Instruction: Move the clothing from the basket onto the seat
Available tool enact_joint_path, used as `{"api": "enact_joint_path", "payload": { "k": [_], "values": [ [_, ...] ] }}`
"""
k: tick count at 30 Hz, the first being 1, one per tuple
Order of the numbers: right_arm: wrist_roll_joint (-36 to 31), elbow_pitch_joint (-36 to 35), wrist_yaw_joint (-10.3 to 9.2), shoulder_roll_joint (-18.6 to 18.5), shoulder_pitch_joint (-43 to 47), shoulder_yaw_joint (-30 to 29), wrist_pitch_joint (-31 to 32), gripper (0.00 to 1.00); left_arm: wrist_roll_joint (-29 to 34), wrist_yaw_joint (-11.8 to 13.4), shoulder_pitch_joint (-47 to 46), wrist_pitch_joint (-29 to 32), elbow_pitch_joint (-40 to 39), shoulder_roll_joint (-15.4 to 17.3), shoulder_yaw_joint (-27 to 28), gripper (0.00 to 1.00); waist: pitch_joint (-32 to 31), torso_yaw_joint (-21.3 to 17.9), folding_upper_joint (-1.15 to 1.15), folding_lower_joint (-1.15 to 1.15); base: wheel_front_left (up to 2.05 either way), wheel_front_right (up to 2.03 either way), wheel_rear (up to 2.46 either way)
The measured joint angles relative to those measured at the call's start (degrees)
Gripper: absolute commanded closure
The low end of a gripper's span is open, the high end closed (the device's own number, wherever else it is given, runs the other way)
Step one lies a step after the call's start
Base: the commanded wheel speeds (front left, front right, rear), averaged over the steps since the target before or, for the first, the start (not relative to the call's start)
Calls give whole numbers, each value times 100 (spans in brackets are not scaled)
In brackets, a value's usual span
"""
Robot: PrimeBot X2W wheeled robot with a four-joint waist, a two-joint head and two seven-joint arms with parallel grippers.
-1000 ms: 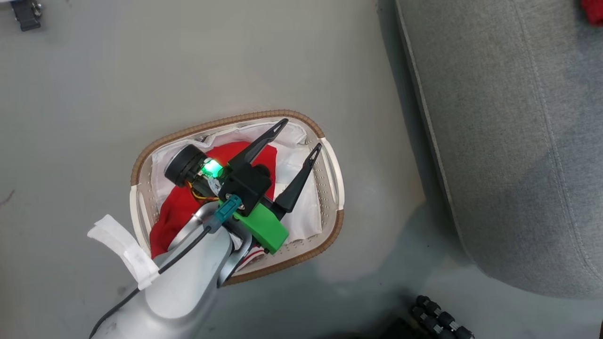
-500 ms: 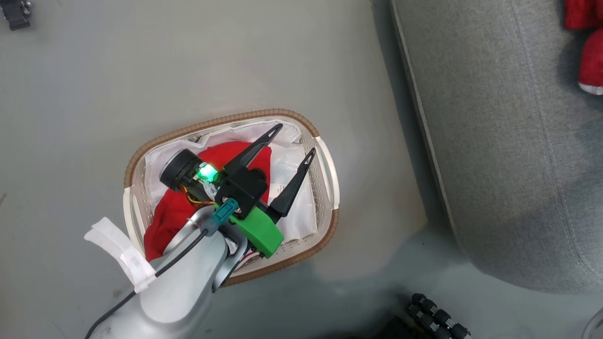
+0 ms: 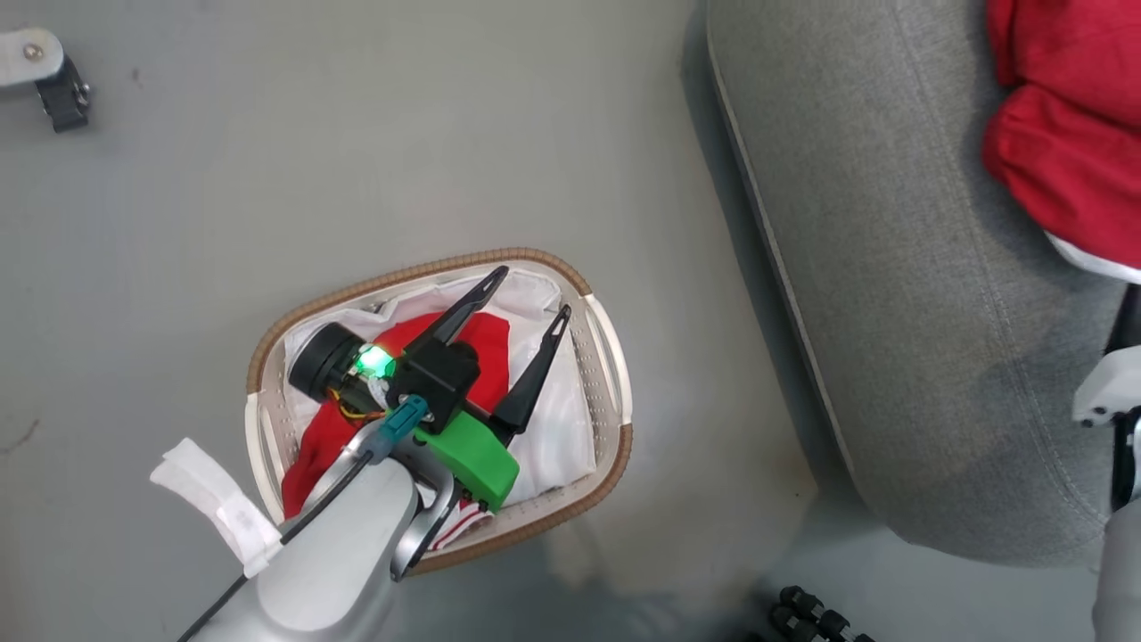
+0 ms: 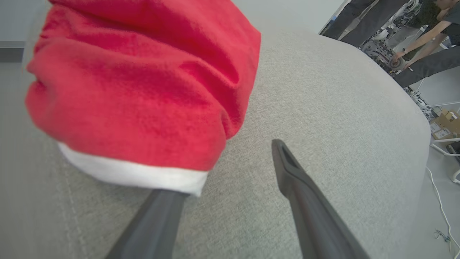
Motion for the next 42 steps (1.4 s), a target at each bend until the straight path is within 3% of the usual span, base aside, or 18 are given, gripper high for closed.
{"api": "enact_joint_path", "payload": {
  "k": [10, 25, 42],
  "values": [
    [232, -67, 0, -80, 544, 684, 1, 0, -278, 68, 408, -47, 82, -124, 348, 0, -637, -23, 0, 0, 0, 0, 0],
    [356, -202, 0, -444, 712, 1466, 0, 0, -333, 37, 1407, -64, -200, -559, 1597, 0, -1861, 343, 0, 0, 0, 0, 0],
    [1032, -269, 0, 176, 573, 2842, 0, 0, 37, -56, 2452, -65, -459, -872, 3323, 0, -2625, 1208, 0, -1, 0, 0, 0]
  ]
}}
